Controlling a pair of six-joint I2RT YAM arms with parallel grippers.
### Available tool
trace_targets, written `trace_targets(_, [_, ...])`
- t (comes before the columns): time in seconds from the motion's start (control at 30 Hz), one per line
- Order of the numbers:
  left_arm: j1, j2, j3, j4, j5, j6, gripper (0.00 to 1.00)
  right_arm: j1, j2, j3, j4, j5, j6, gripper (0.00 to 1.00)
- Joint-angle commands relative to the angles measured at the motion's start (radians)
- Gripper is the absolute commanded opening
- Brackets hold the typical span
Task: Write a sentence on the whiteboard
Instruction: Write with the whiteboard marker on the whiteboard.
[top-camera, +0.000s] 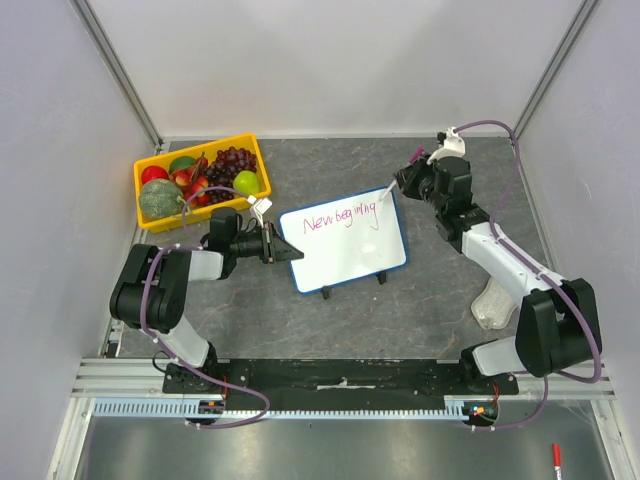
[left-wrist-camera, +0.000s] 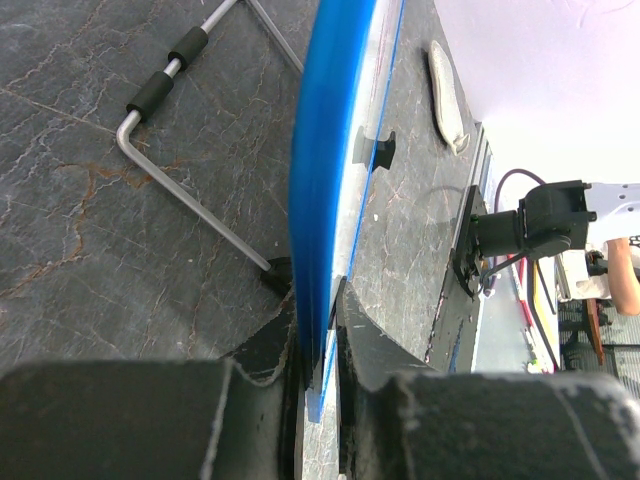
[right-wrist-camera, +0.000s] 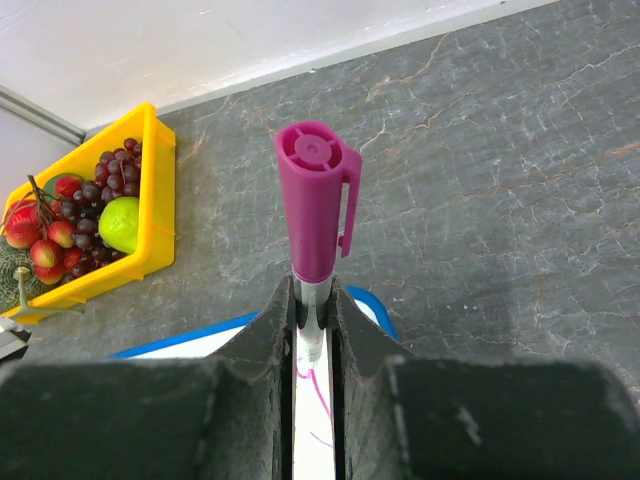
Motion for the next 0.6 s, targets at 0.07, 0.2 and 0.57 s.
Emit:
trace_targets(0.07, [-0.002,-0.004,0.012,-0.028,-0.075,0.068,0.02,-0.011,0.043,0.059,0.037,0.037,-0.004,0.00])
trace_targets(0.2, [-0.002,-0.004,0.012,-0.028,-0.075,0.070,0.02,-0.011,0.069,0.067,0.043,0.036,-0.001,0.00])
trace_targets(0.57, [-0.002,-0.004,0.012,-0.029,-0.074,0.068,0.02,-0.009,0.102,0.061,0.068,0.011,0.007,0.00])
